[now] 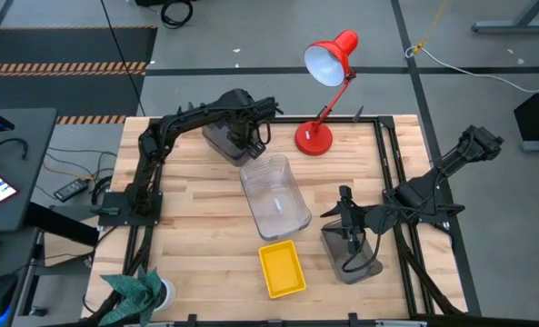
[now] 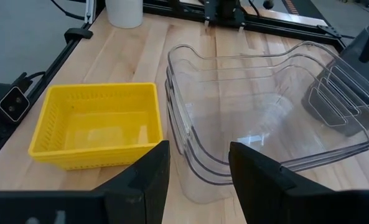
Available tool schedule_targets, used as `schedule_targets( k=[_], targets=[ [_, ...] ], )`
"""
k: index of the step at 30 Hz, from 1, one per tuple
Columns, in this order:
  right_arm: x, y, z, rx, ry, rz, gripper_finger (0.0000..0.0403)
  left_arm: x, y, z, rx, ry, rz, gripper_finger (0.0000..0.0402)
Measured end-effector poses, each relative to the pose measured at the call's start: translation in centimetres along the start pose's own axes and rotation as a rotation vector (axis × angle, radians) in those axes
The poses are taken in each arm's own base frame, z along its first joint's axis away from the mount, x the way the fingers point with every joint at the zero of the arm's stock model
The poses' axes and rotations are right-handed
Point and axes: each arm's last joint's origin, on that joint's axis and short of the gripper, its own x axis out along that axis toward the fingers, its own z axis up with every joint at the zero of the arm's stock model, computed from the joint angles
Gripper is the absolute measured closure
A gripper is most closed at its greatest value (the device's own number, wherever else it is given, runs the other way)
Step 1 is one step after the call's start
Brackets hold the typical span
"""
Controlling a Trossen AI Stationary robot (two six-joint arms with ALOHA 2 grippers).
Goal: Stack baskets by color
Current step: Stack the top left black bin on the top black bin
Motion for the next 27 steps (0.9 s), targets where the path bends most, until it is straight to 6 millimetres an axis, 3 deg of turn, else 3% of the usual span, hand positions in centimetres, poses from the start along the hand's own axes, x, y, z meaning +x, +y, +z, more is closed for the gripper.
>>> schedule_targets(
  k=[14,27],
  targets=[
    [0.0,0.03,0.05,0.005,-0.004,0.008,0.0233,-0.03,-0.34,-0.02,0.001,-0.013,0.001,0.0381],
    [0.0,0.03,0.04,-0.007,-0.003,0.008,0.0233,-0.03,-0.21,-0.39,0.05,0.027,0.016,0.0272]
  ],
)
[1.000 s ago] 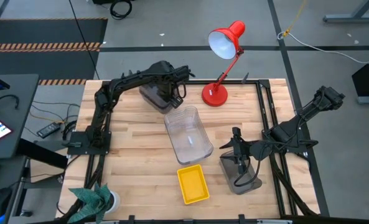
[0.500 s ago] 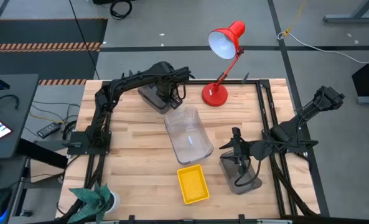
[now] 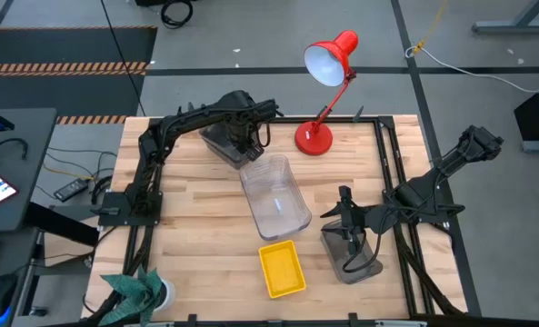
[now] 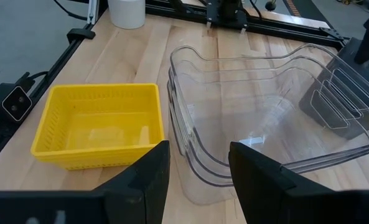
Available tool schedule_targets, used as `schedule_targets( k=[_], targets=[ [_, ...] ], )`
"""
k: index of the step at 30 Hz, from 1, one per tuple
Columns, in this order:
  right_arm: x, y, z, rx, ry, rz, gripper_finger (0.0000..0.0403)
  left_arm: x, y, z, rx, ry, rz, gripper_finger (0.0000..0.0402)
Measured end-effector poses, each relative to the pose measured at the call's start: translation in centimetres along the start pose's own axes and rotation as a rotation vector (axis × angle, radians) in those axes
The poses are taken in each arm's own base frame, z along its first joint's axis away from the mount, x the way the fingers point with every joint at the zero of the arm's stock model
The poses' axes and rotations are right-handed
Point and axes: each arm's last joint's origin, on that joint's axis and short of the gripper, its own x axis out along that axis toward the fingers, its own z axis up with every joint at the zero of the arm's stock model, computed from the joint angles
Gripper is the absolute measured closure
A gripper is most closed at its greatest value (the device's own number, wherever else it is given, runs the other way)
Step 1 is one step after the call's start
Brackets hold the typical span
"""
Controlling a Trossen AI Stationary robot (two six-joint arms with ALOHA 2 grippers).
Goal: Stack baskets by color
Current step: Stack the top left black bin on the top black bin
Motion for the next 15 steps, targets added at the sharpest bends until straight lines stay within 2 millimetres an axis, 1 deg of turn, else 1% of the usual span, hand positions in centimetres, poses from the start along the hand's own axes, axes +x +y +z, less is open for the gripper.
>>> schedule_targets(
  k=[4,8,11,15],
  targets=[
    [0.0,0.0,0.0,0.0,0.0,0.0,0.0233,0.0,-0.1,0.0,0.02,-0.002,0.003,0.0263],
    [0.0,0.0,0.0,0.0,0.0,0.0,0.0233,0.0,-0.4,-0.1,0.046,-0.009,0.023,0.0279],
    [0.0,0.0,0.0,0.005,0.0,0.0,0.0233,0.2,-0.7,-0.2,0.043,-0.005,0.054,0.0314],
    [0.0,0.0,0.0,0.014,0.0,0.0,0.0233,0.1,-1.3,-0.5,0.042,-0.001,0.063,0.0382]
  ],
)
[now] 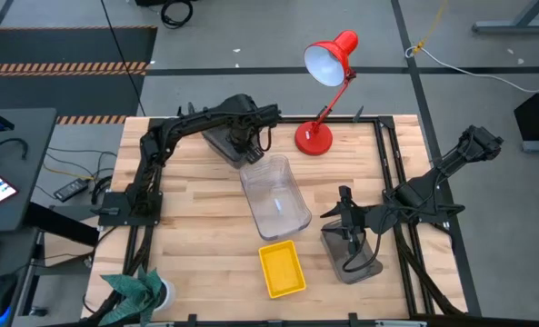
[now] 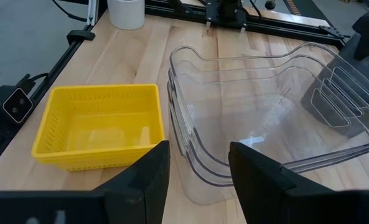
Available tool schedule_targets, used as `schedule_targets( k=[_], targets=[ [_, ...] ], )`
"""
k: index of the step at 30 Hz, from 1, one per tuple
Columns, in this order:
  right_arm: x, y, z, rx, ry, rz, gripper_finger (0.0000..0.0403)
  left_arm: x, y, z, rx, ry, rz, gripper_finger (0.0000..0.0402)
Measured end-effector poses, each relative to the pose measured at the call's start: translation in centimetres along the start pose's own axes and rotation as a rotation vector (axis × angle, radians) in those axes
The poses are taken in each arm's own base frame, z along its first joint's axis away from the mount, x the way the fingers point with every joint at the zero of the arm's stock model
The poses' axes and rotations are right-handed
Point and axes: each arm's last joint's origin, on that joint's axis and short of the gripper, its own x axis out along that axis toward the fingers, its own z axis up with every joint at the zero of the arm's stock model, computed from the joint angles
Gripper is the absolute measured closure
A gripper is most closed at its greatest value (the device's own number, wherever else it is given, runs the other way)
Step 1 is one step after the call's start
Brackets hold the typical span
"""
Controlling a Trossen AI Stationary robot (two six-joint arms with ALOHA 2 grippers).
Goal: Stack baskets by color
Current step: Stack the top left black bin on the top black bin
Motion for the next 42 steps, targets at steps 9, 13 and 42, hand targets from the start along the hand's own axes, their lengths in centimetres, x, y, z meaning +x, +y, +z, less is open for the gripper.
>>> schedule_targets(
  k=[9,13,42],
  targets=[
    [0.0,0.0,0.0,0.007,0.0,0.0,0.0233,-0.5,-1.6,-0.9,0.039,-0.015,0.075,0.0394],
    [0.0,0.0,0.0,0.022,0.0,0.001,0.0233,-0.5,-1.4,-0.9,0.027,-0.013,0.086,0.0394],
    [-0.5,0.9,-0.1,0.018,-0.01,0.018,0.0233,2.6,-2.3,-0.7,0.115,0.009,0.032,0.0364]
  ],
)
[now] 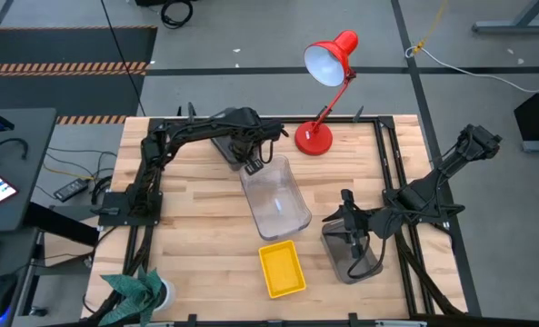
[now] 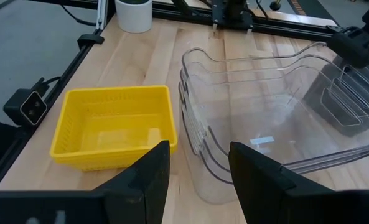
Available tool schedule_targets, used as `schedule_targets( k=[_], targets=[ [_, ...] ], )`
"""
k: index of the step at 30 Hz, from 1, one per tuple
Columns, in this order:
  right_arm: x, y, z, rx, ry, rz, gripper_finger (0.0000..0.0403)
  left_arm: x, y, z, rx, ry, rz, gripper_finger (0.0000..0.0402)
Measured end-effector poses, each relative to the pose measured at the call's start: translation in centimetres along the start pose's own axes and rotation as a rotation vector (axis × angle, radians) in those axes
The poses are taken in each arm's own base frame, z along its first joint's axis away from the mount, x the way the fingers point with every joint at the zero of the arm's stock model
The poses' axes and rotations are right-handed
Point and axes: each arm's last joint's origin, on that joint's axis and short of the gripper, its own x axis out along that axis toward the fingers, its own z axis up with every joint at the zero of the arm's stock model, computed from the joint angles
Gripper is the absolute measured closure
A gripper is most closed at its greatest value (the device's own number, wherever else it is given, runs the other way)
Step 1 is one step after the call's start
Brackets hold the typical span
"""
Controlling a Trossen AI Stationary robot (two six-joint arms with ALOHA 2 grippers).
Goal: Stack baskets by color
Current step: Stack the top left black bin on the top black bin, then adjust the stacked transparent bin
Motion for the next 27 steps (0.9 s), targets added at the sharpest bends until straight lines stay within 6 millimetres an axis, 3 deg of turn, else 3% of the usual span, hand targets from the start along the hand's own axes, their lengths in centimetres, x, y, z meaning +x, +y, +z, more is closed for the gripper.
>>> schedule_targets(
  k=[10,18,21,27],
  targets=[
    [0.0,0.0,0.0,-0.011,-0.002,-0.007,0.0233,-0.1,-0.6,-0.6,0.032,0.045,-0.008,0.0315],
    [-0.1,0.1,0.0,-0.013,-0.002,-0.01,0.0233,-0.7,-1.8,-1.7,0.185,0.07,0.081,0.0317],
    [-0.1,0.0,0.0,-0.011,-0.006,-0.034,0.0233,-2.0,-1.8,-1.9,0.207,-0.031,0.157,0.0321],
    [-0.3,0.0,-0.7,0.057,0.04,-0.057,0.0233,-6.4,-1.3,-3.6,0.202,-0.239,0.127,0.0317]
  ],
)
